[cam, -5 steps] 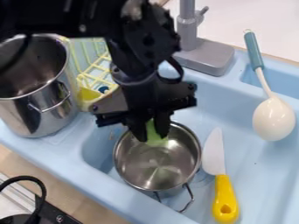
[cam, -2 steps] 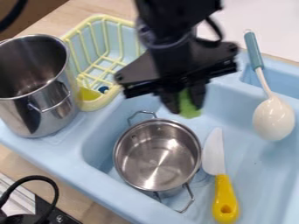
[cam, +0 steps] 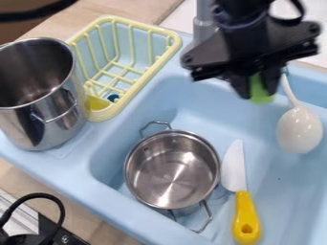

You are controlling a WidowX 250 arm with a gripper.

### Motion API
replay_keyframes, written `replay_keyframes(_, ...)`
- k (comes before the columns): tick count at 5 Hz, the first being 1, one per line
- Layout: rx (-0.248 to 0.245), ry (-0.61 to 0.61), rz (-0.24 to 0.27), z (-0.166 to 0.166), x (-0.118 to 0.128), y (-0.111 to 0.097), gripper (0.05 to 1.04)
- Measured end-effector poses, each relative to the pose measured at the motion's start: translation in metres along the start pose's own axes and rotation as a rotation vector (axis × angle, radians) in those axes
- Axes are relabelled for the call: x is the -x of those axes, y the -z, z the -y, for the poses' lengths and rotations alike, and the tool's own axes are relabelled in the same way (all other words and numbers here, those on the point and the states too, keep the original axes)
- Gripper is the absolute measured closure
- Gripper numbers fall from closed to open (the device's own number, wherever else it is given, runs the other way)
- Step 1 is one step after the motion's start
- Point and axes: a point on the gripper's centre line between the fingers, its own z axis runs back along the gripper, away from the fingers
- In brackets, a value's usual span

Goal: Moved the green object to the top right

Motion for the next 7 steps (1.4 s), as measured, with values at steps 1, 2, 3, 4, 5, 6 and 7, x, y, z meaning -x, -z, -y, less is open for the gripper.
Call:
replay_keyframes(1, 0.037, 0.031, 0.026, 0.017, -0.010, 0.015, 0.869)
replay_keyframes(2, 0.123, 0.079, 0.019, 0.033, -0.018, 0.028, 0.868)
replay_keyframes(3, 0.153, 0.098, 0.024, 0.038, -0.024, 0.040, 0.869)
replay_keyframes(4, 0.181, 0.108, 0.037, 0.043, -0.029, 0.040, 0.869)
replay_keyframes(5, 0.173, 0.108, 0.014, 0.045, -0.030, 0.051, 0.869)
replay_keyframes(6, 0.175, 0.135, 0.011, 0.052, -0.028, 0.053, 0.869)
replay_keyframes(7, 0.151, 0.137, -0.006, 0.052, -0.025, 0.061, 0.869)
